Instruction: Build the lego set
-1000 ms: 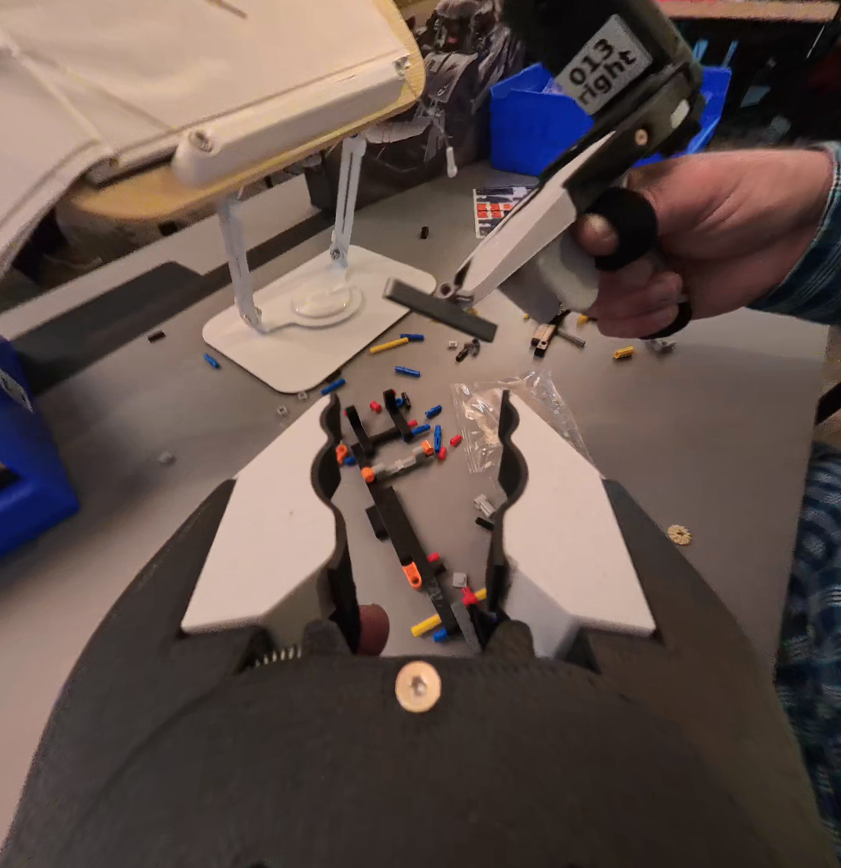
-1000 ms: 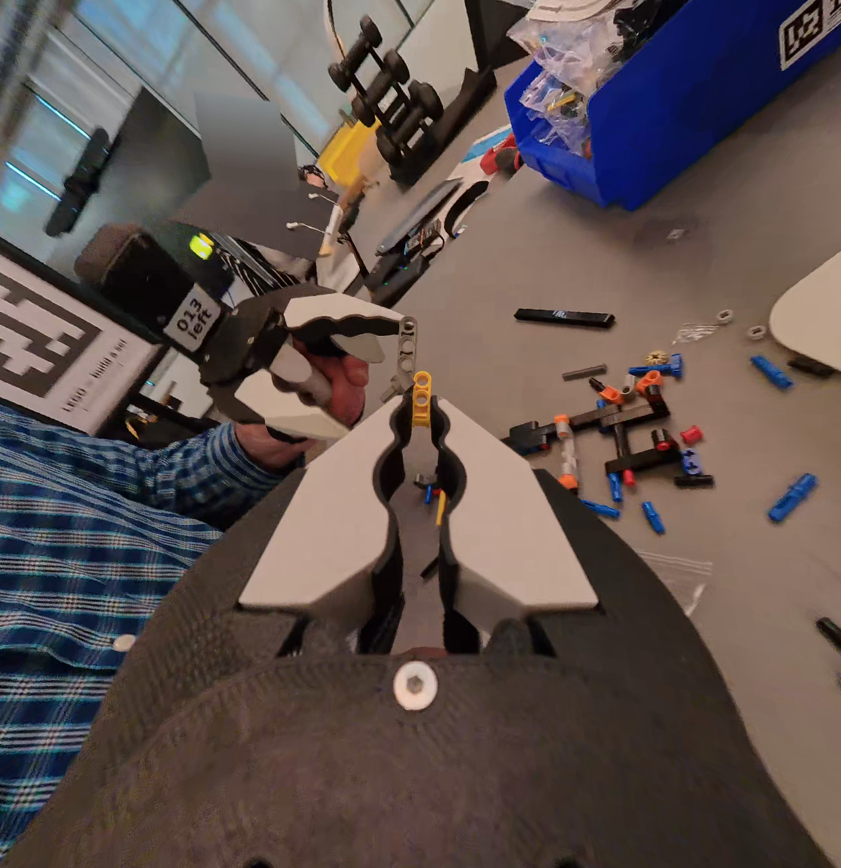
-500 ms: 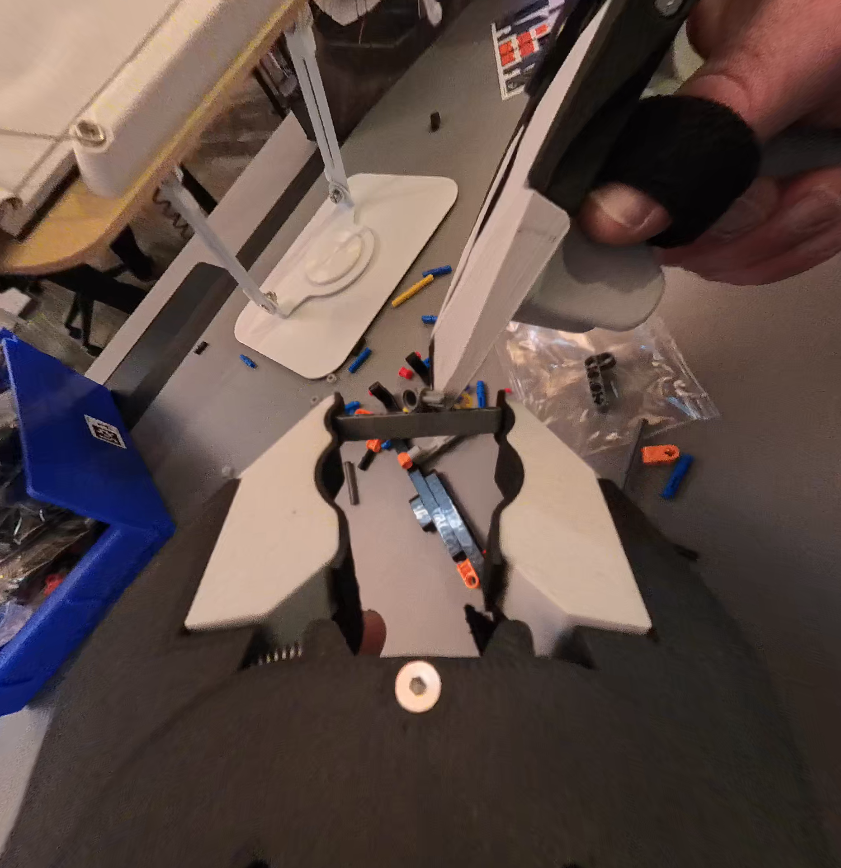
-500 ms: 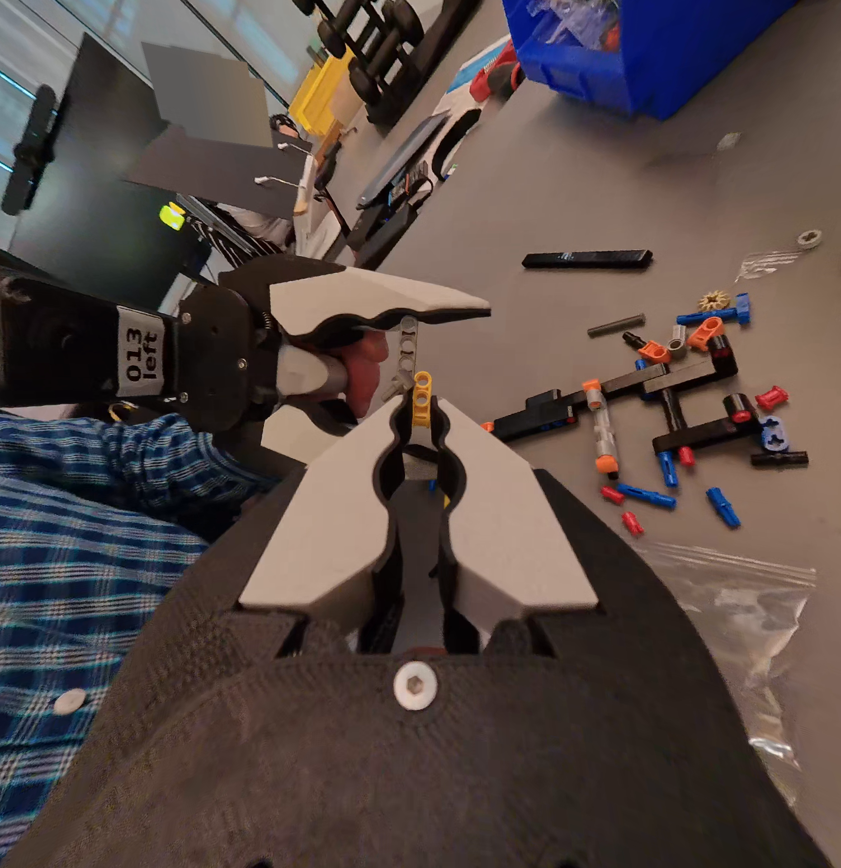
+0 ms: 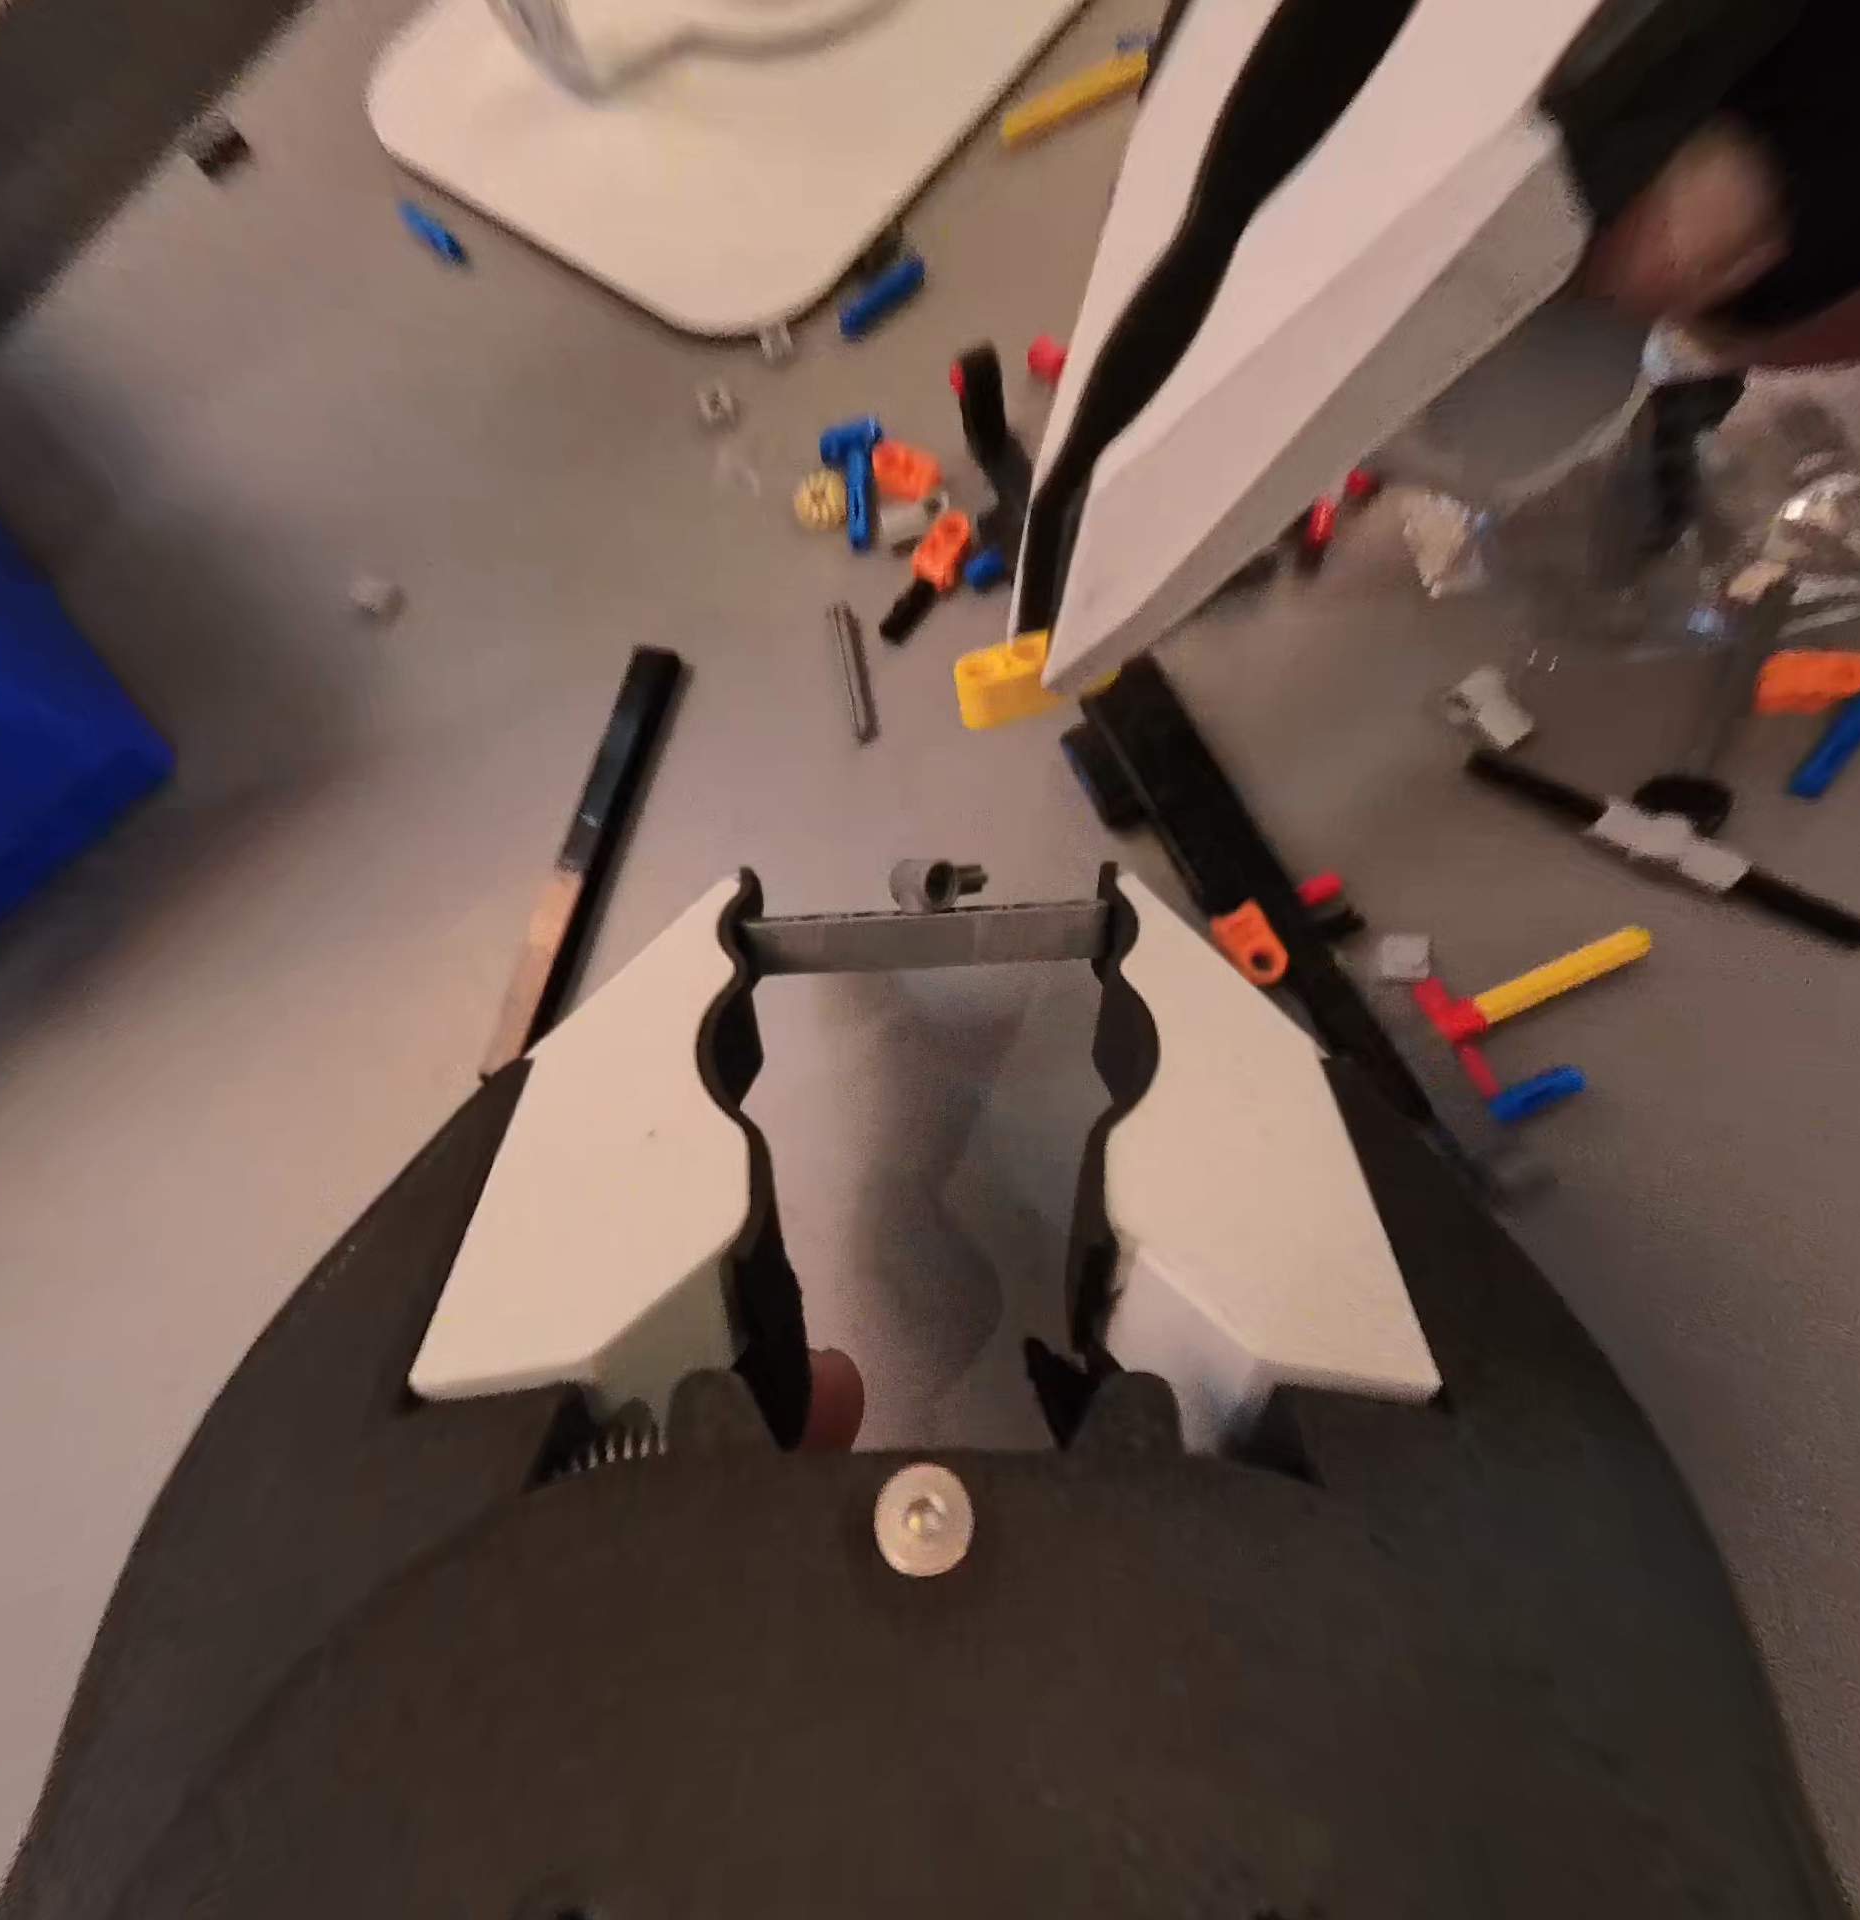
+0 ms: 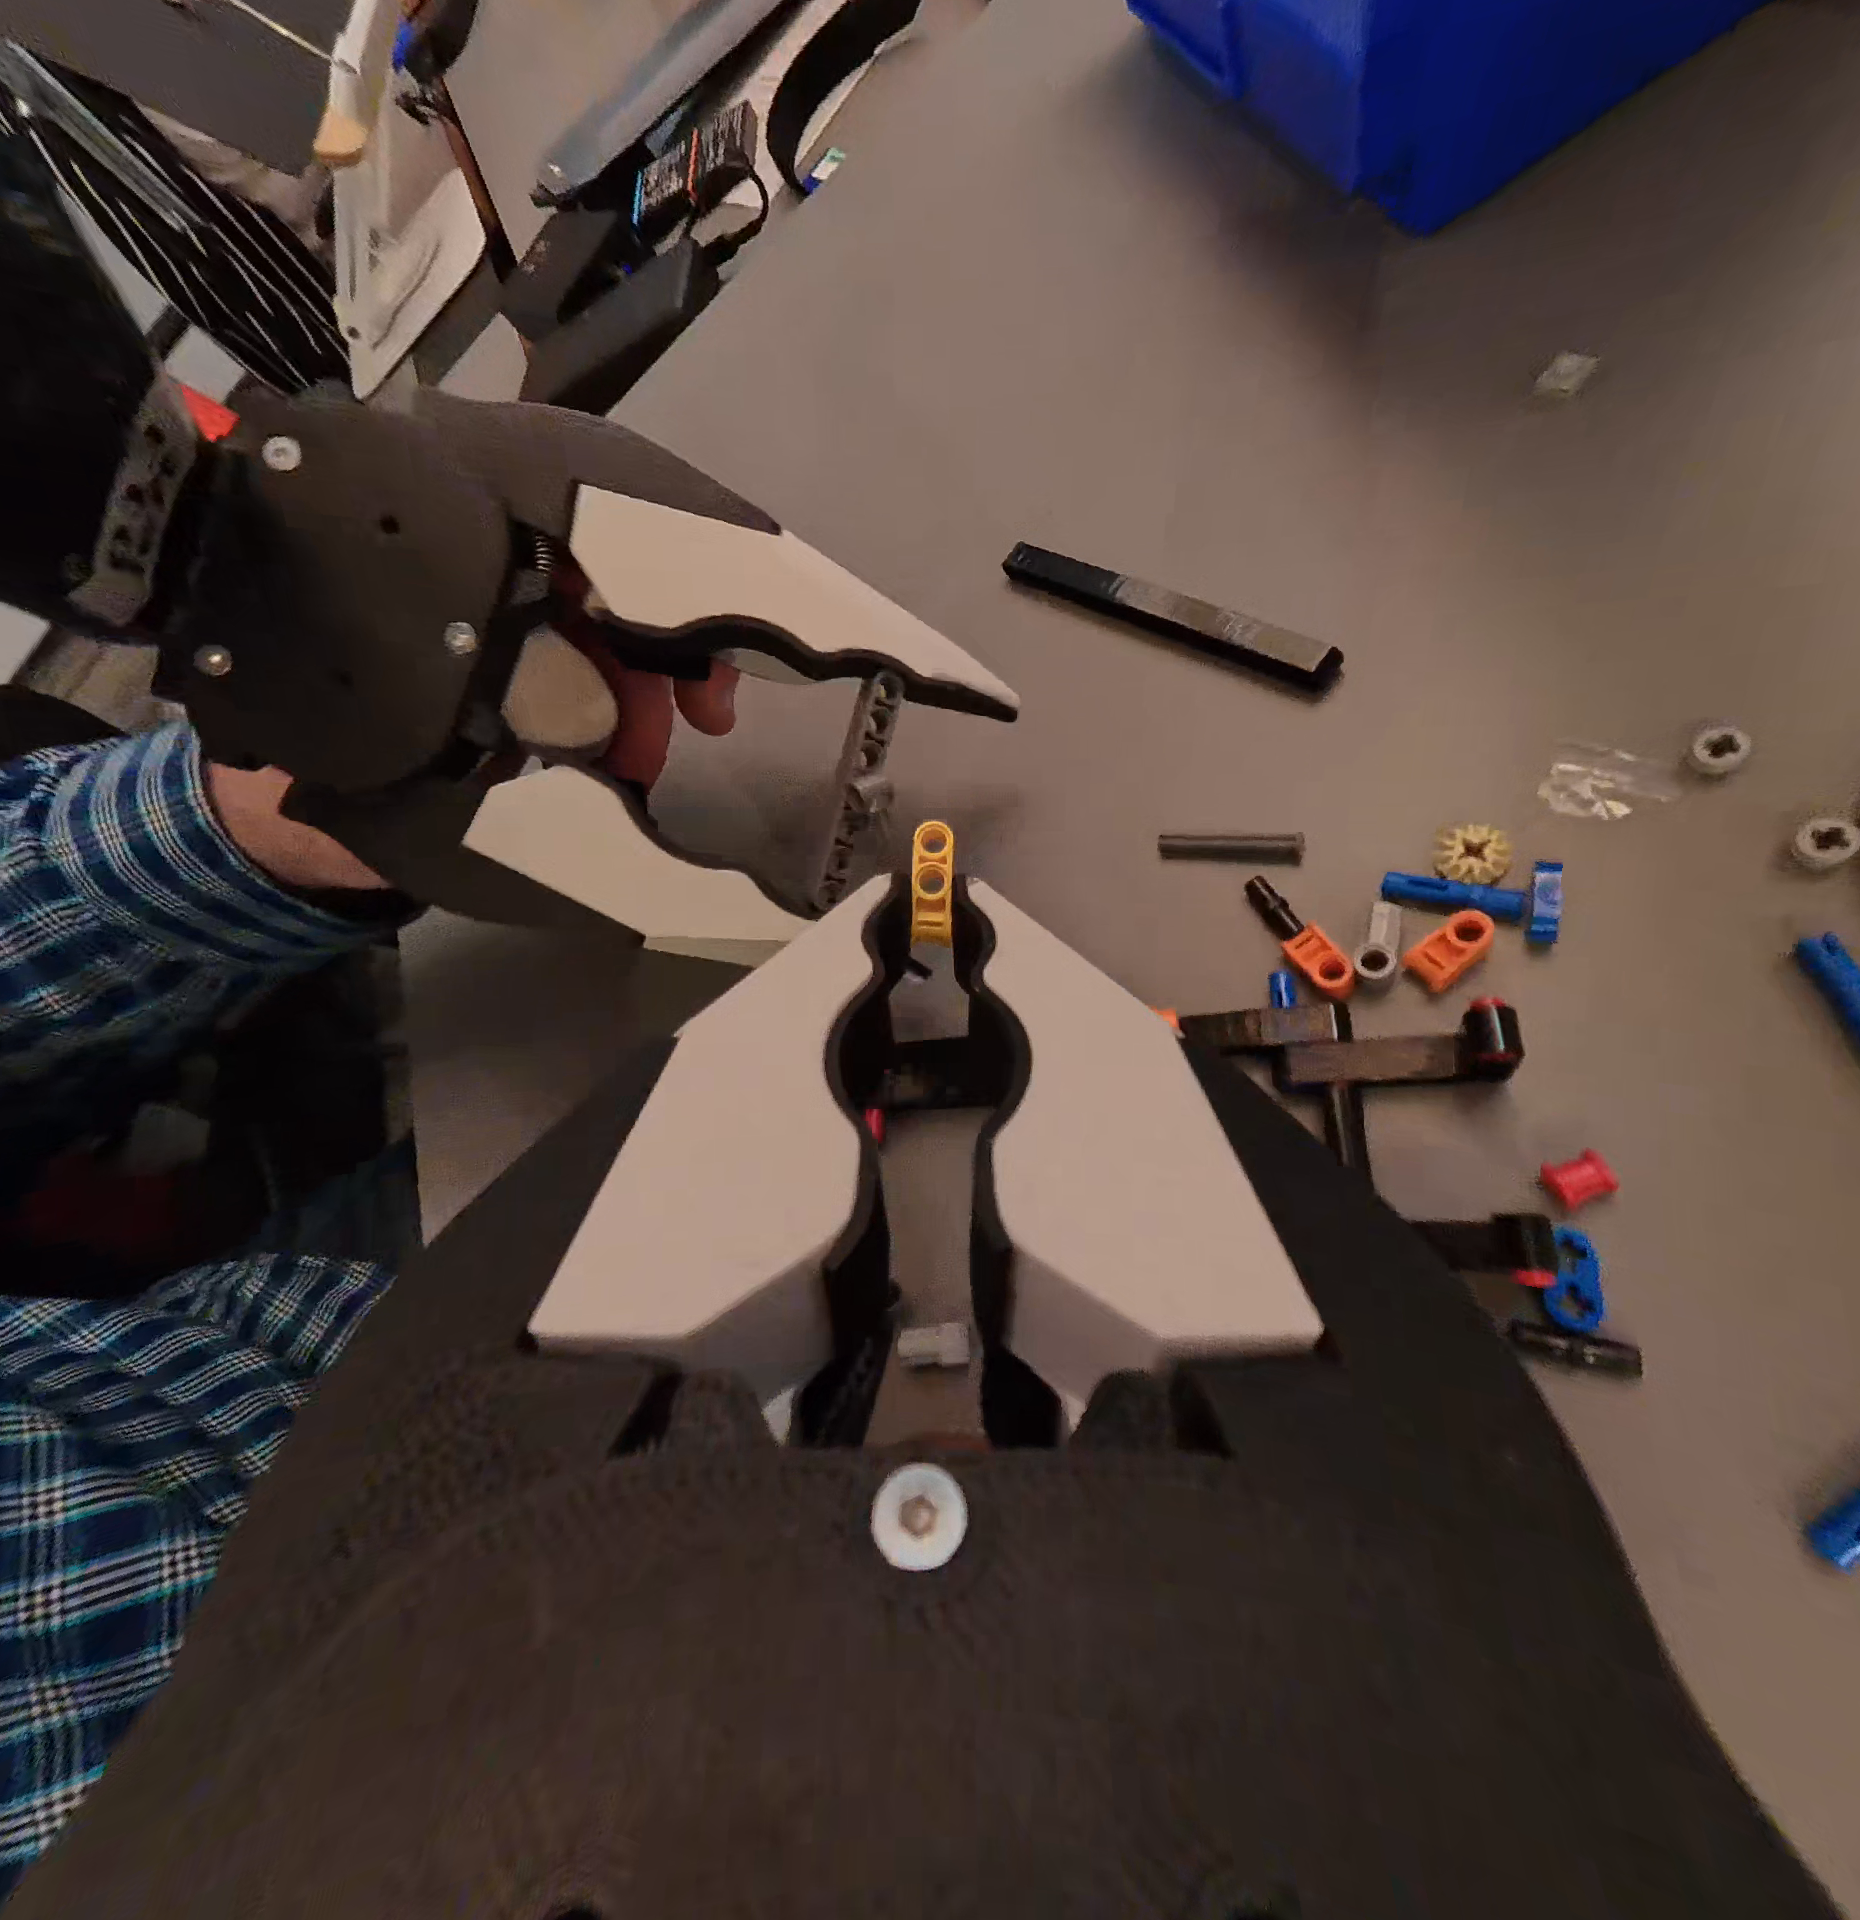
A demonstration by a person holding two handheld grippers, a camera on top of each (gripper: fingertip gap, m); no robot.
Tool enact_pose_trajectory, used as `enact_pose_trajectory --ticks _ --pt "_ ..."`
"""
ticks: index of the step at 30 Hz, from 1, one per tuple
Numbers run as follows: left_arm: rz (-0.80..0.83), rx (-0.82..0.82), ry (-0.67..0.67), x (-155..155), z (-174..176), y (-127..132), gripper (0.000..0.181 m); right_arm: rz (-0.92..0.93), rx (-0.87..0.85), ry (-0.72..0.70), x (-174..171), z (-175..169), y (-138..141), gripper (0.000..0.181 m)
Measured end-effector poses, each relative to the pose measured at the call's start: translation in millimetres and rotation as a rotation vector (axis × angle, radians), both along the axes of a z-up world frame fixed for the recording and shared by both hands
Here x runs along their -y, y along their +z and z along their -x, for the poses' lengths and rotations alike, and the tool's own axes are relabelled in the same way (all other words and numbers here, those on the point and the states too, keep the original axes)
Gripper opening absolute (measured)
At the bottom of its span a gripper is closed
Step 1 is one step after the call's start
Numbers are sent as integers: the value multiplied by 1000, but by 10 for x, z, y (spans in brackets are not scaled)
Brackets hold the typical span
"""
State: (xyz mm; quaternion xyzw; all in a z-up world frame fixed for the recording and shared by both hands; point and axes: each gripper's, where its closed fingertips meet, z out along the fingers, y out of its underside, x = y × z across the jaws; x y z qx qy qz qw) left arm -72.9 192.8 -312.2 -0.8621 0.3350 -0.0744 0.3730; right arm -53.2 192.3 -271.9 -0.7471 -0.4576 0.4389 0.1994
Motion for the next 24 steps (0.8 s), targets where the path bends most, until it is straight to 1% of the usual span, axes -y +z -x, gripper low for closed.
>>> enact_pose_trajectory --ticks 2,8,9,13,15,18,19,21,24 --pt "81 -18 -4 34 66 -129 61 -25 21 8 -20 27 -26 5" --pt "178 20 -8 31 91 -151 62 -34 27 13 -25 17 -21 5" --pt "185 28 0 20 99 -138 65 -33 24 12 -28 9 -7 5" --pt "224 82 7 26 111 -108 86 -35 9 3 -53 -30 61 5" --pt "238 130 2 48 85 -62 93 -43 6 -1 -65 -54 92 5" --pt "170 116 16 15 127 18 87 -31 -30 -5 -61 -69 180 5" --pt "147 126 13 16 119 67 82 -23 -48 -6 -54 -70 221 5" --pt "61 149 5 1 76 237 80 15 -93 -10 -29 -67 315 6" --pt "-88 140 -20 4 -29 502 81 95 -179 -12 33 -48 462 5"
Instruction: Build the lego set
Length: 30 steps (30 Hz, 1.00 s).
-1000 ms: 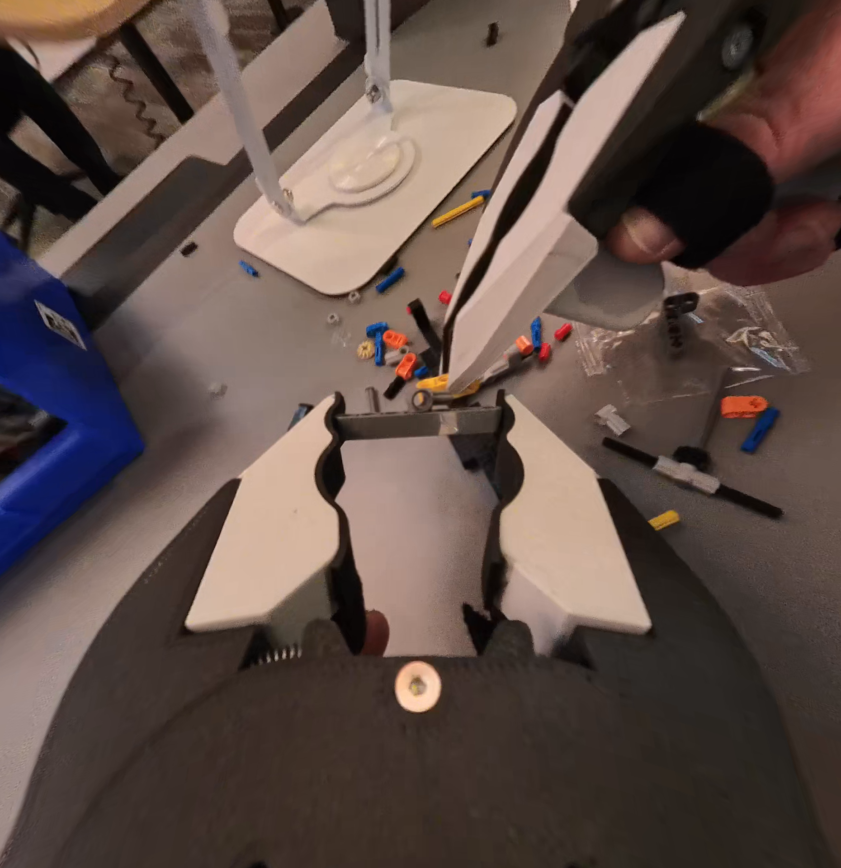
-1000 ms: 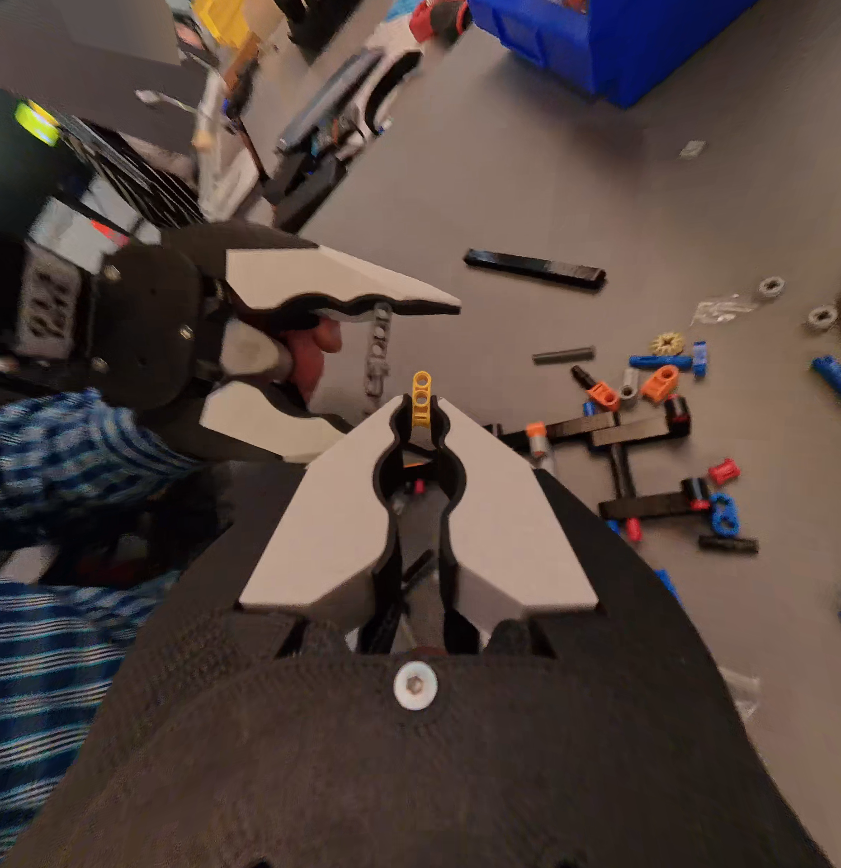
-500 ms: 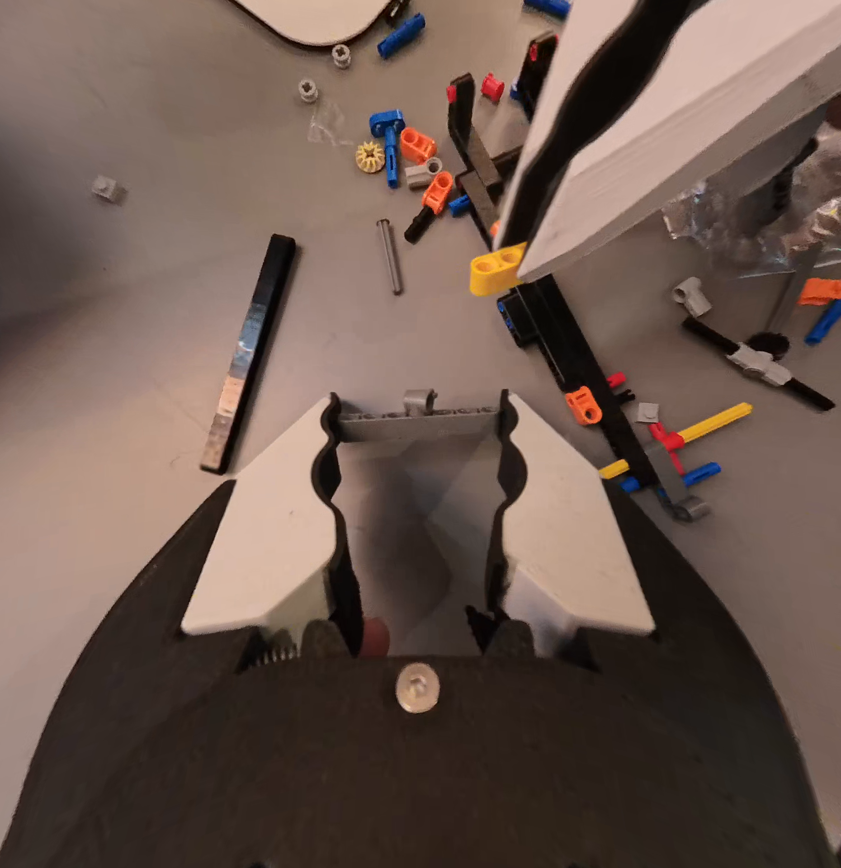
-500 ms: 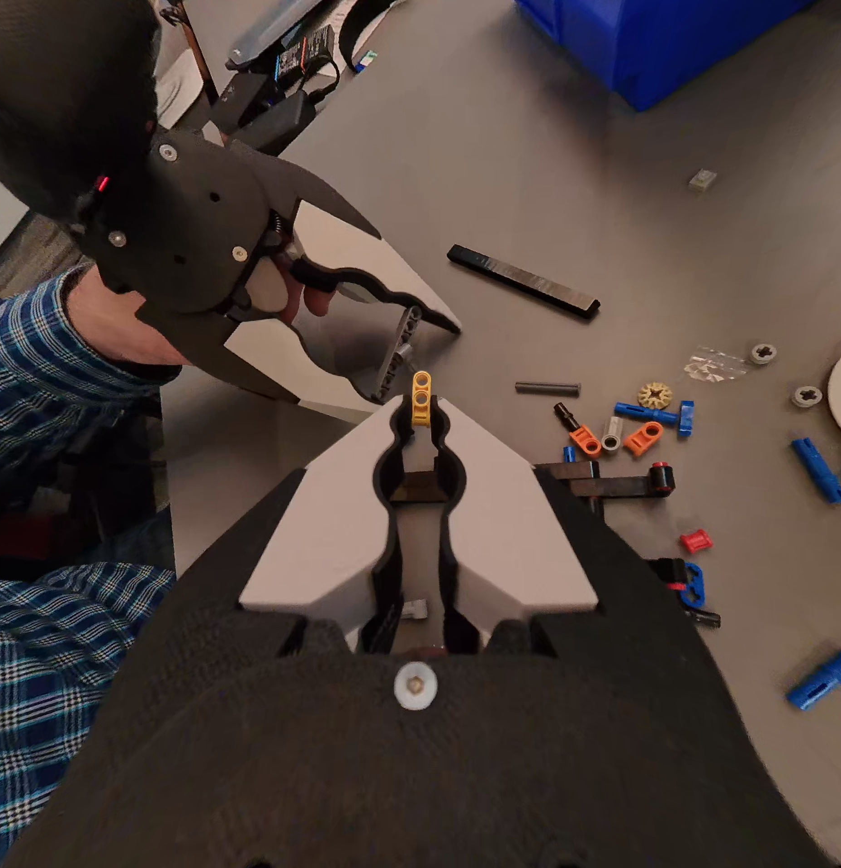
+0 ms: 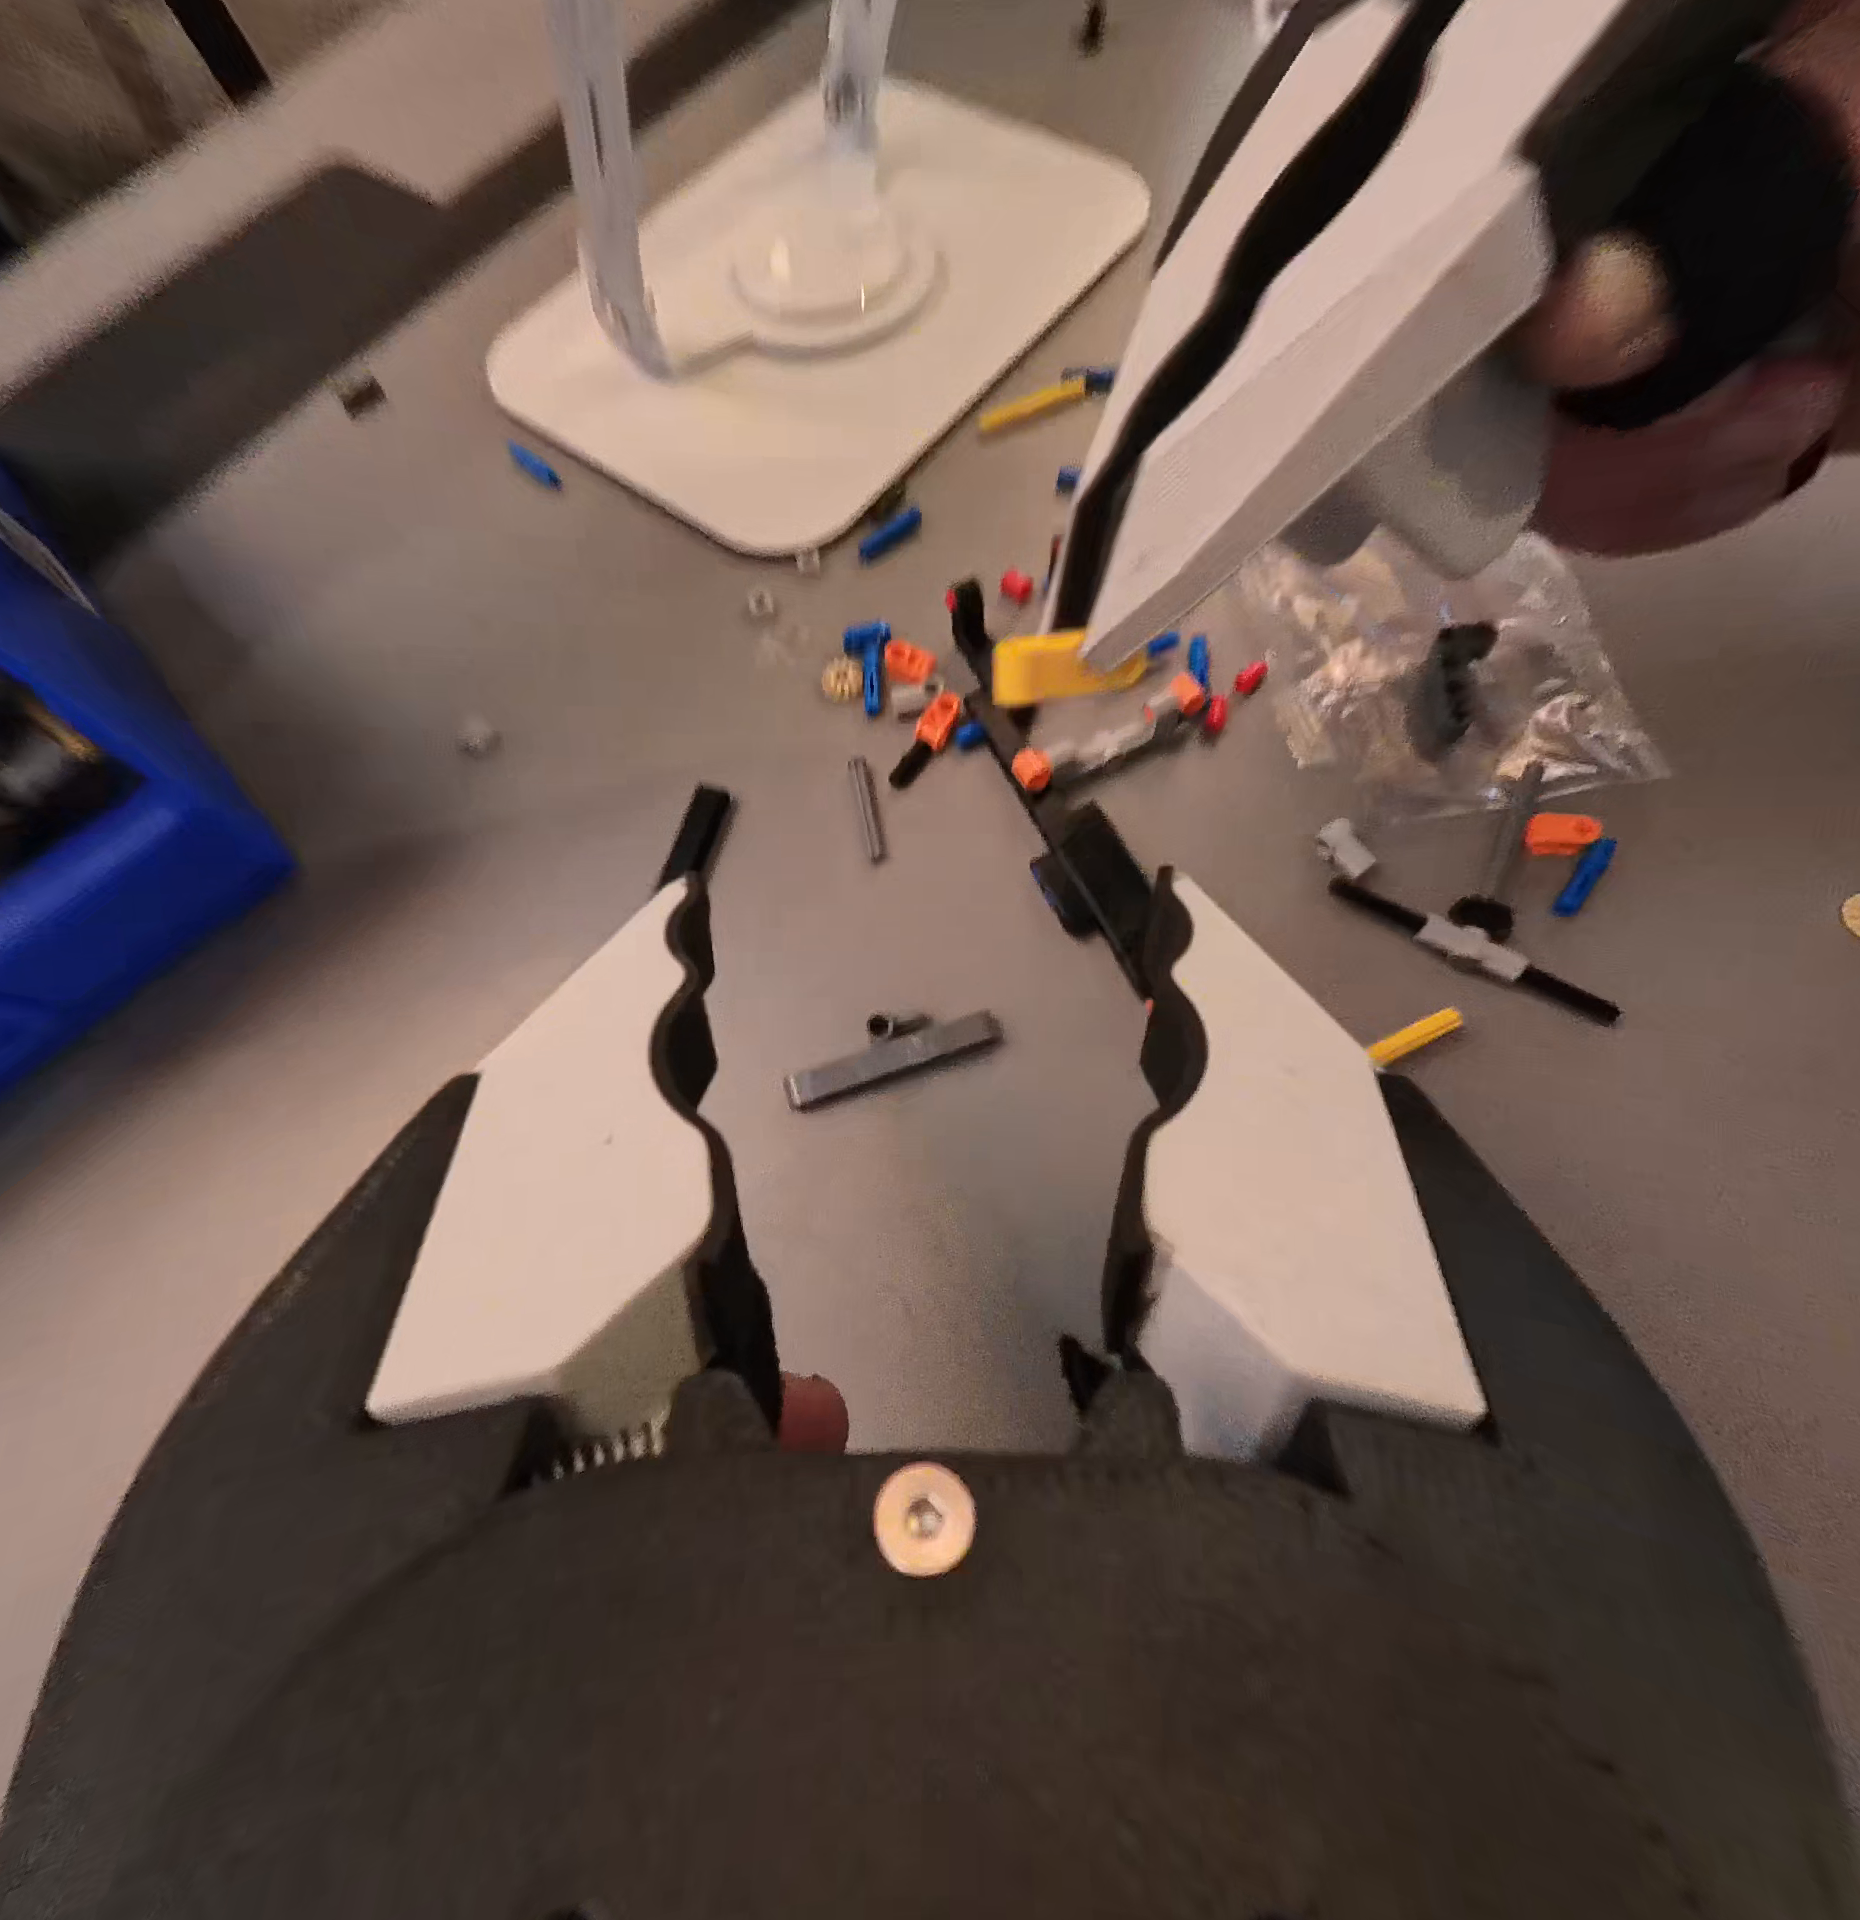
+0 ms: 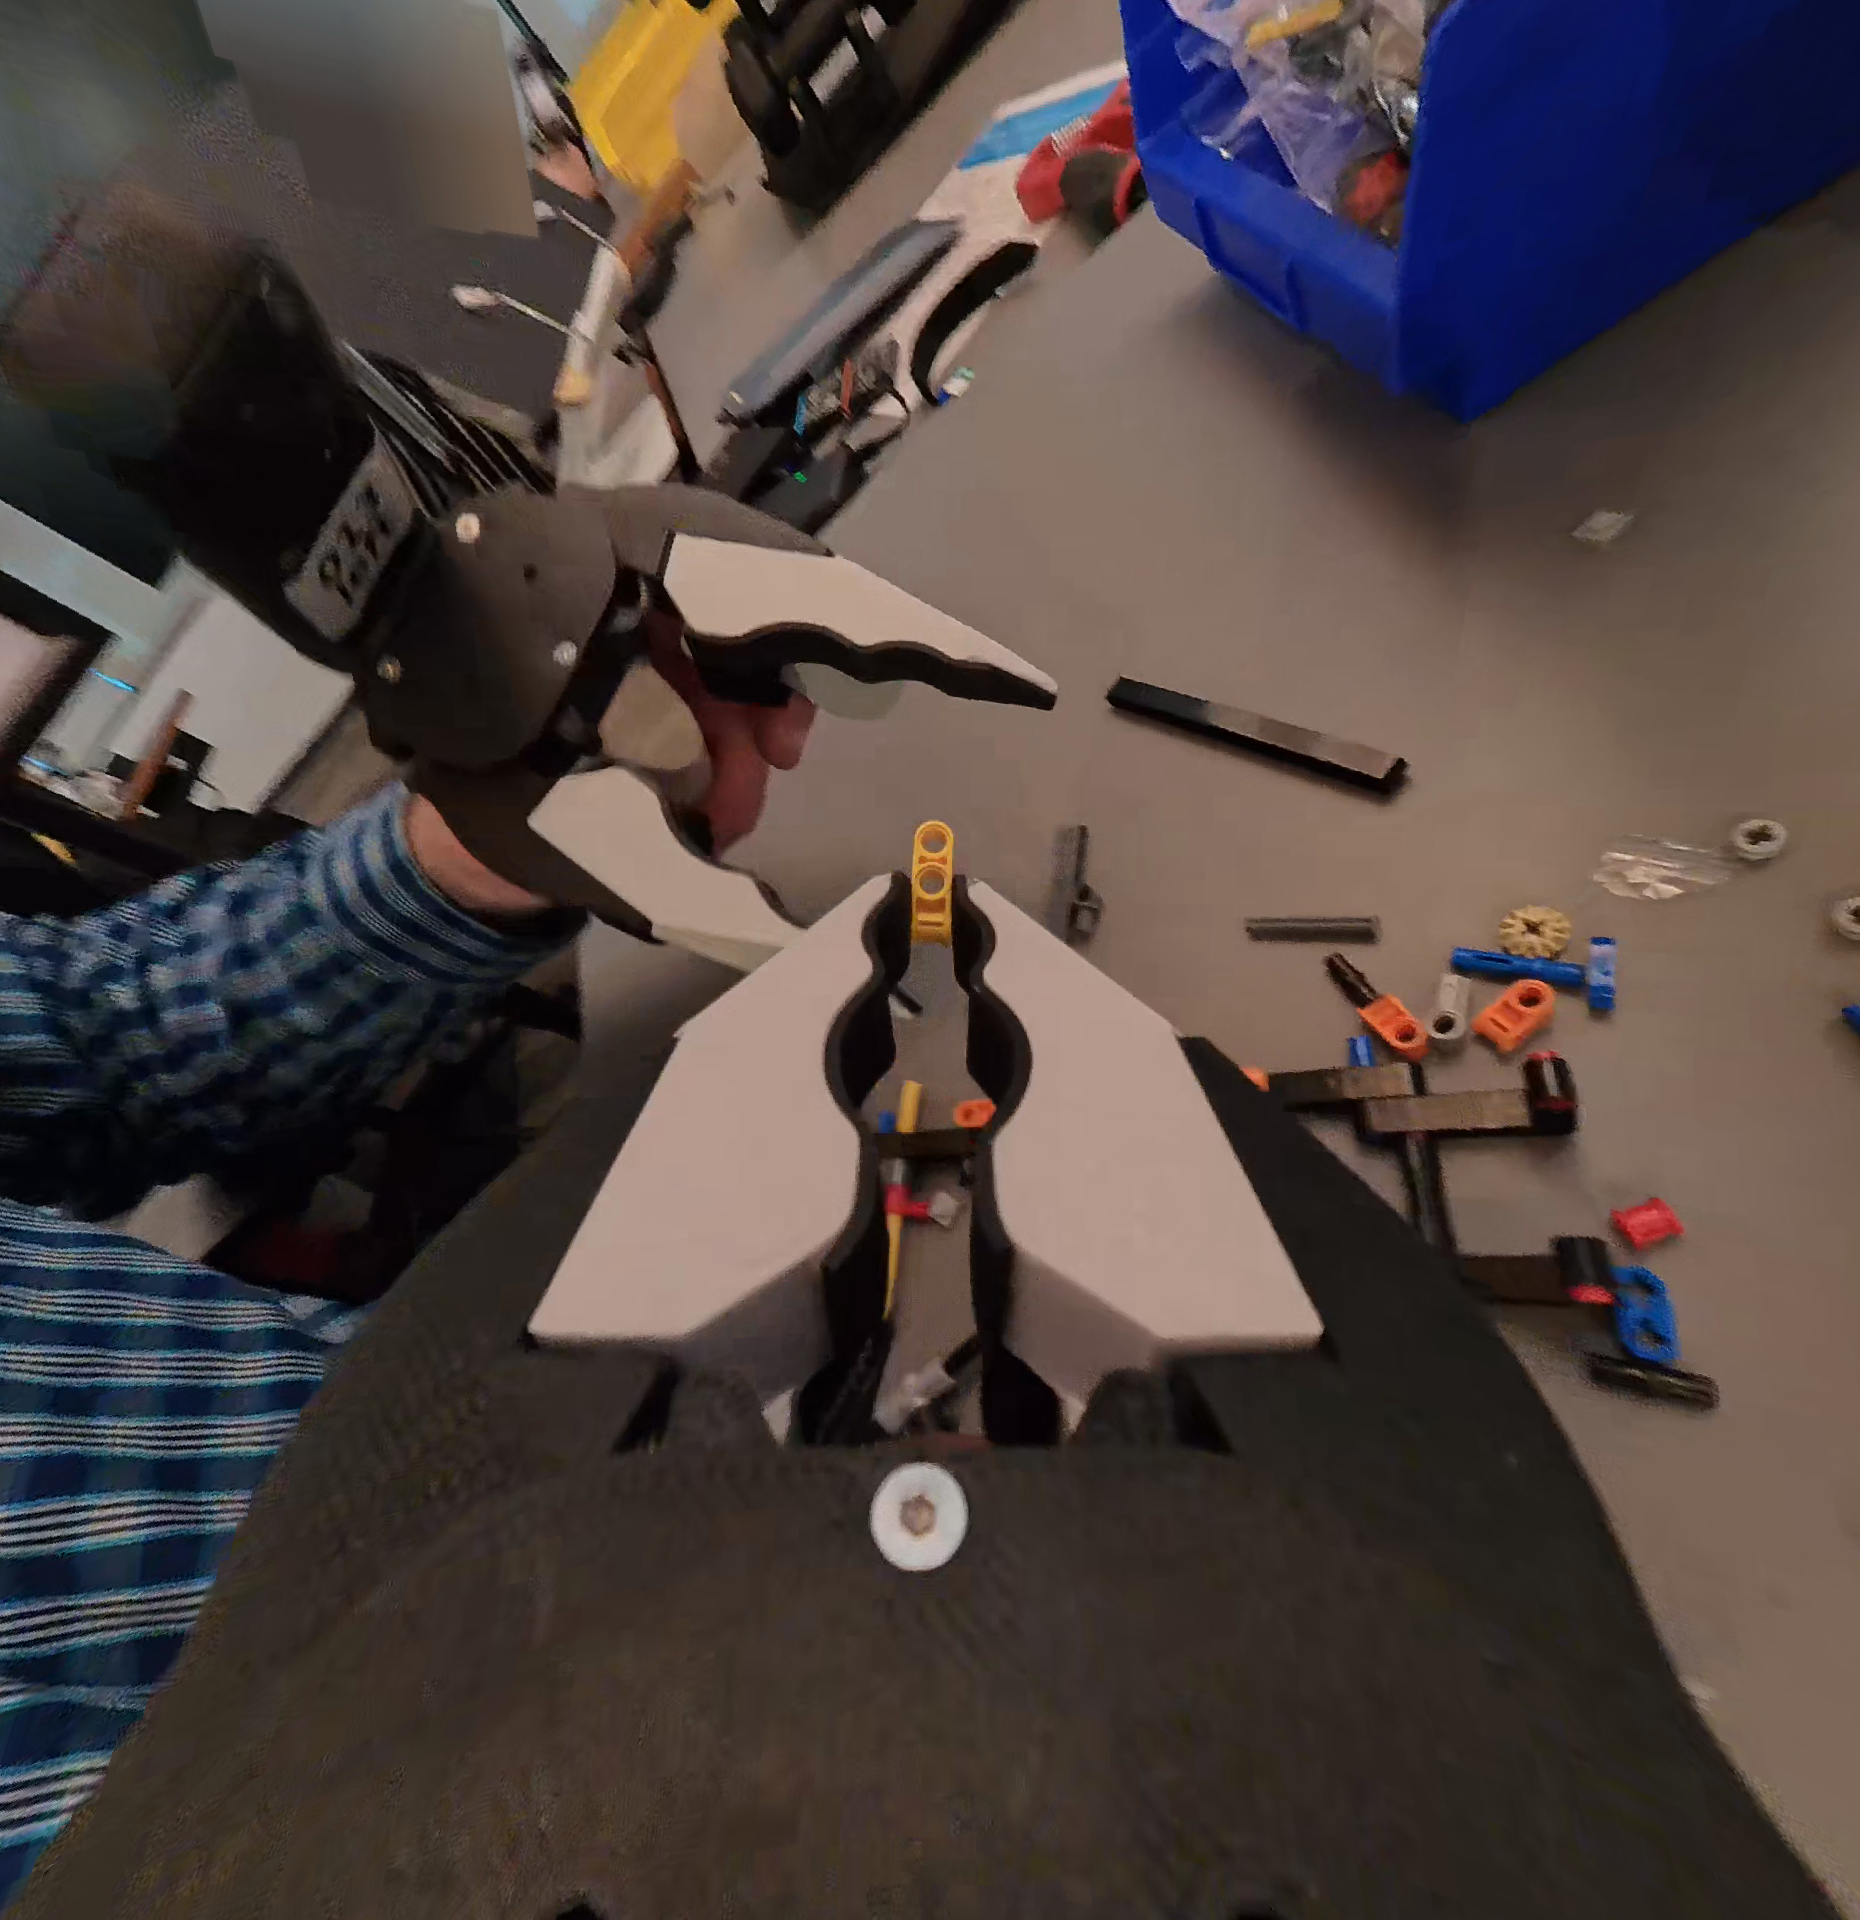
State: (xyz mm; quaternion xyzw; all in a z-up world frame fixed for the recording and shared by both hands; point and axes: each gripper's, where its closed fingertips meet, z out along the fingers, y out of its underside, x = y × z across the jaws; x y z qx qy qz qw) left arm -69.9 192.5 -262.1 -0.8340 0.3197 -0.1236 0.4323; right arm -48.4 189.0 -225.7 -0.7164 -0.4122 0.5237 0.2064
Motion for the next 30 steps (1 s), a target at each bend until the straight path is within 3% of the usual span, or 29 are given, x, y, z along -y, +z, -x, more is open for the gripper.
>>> enact_pose_trajectory --ticks 3,10,19,28,30 --pt "-143 -27 -24 28 -130 224 81 60 -68 2 69 17 112 5" --pt "-284 -55 -7 80 -245 479 74 159 -168 -19 172 24 289 6" --pt "-356 -103 -22 140 -319 591 67 320 -280 -39 244 50 398 5" --pt "-409 -152 18 112 -284 624 26 375 -315 -34 282 65 432 5" --pt "-419 -141 15 122 -272 646 23 348 -315 -33 297 71 445 5"
